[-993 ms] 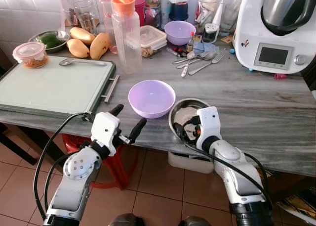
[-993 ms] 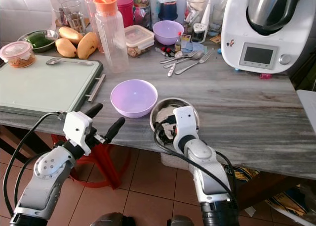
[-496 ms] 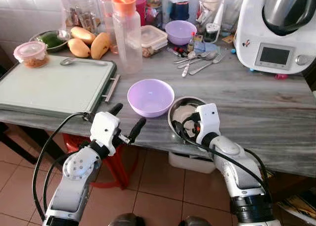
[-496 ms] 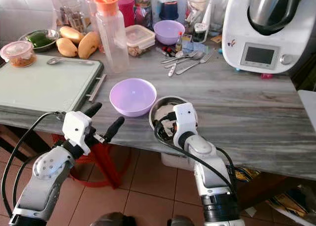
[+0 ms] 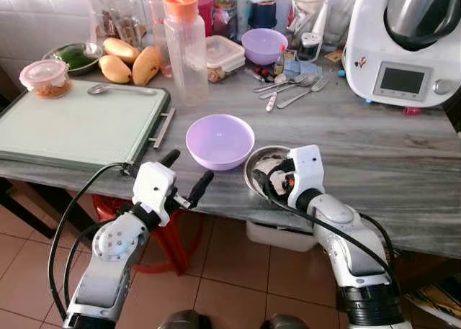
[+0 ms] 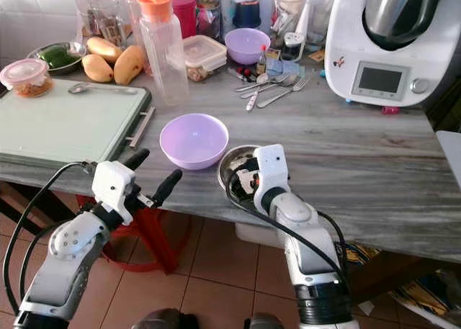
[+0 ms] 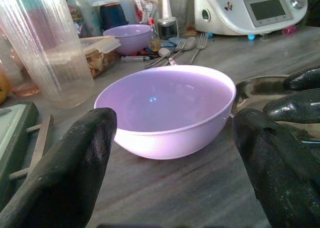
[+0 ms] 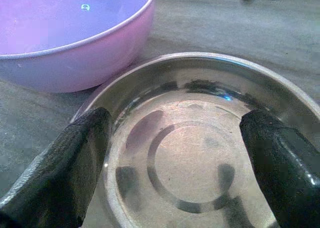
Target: Setting the table
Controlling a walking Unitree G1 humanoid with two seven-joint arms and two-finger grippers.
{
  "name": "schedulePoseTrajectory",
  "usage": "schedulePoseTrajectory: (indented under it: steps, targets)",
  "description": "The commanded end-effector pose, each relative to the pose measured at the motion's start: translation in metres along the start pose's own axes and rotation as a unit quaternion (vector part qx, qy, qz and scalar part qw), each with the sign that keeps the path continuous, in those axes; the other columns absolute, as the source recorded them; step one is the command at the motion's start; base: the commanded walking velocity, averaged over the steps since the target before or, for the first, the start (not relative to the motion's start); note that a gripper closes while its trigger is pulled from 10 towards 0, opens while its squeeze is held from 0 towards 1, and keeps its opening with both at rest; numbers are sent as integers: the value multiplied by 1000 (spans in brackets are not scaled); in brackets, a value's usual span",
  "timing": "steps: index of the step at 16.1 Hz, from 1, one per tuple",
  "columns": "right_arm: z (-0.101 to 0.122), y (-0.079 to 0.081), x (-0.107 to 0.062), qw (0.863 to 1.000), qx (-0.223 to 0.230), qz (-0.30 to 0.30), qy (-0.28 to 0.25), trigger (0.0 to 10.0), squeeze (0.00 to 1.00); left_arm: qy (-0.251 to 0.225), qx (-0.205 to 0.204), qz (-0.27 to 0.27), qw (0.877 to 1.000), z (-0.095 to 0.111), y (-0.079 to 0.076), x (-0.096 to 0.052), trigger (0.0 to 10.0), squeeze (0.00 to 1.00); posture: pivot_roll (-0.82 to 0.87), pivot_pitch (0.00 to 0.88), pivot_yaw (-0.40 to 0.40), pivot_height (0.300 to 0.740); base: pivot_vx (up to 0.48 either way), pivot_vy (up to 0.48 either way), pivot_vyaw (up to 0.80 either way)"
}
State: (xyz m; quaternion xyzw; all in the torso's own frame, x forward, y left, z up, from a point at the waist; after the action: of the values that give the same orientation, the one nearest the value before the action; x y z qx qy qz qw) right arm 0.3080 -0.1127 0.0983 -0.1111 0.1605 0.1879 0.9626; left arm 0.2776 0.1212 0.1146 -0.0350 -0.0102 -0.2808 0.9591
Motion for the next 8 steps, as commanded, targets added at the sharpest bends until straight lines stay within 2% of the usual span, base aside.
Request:
schedulePoseTrajectory:
  steps: [1,3,6,8]
  targets:
    - [10,-4,-3,1000,-9,-12,-21,10000,0,3,5,-4,1000,0,-1,2,10000,0,-9,0,31,740,0,0,0]
    - [17,-7,-5,999,-19,-24,-39,10000,0,-1,4,-1,1000,0,-1,2,10000,0,-13,0,34,740,0,0,0]
    - [33,-8,-14,994,-35,-38,-93,10000,0,-15,15,64,998,2,10,1,10000,0,-18,0,35,740,0,0,0]
    - [45,-16,-35,980,-103,-71,-152,10000,0,-14,19,130,991,1,21,1,10000,0,-27,0,33,740,0,0,0]
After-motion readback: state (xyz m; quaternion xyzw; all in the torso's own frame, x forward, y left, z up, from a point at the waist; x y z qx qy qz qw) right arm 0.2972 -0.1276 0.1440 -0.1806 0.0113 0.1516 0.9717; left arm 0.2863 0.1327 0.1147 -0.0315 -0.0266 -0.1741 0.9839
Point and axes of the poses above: a point about 5 cm out from each wrist's last joint towards the gripper, its own x axis pointing out of the wrist towards the gripper, its own z axis along the axis of the wrist's last joint, y = z × x, the point moved 3 cm from there along x, pointing out of the wrist towards the gripper, and after that the axes turned 13 degrees about -x, right-handed, at the moved point
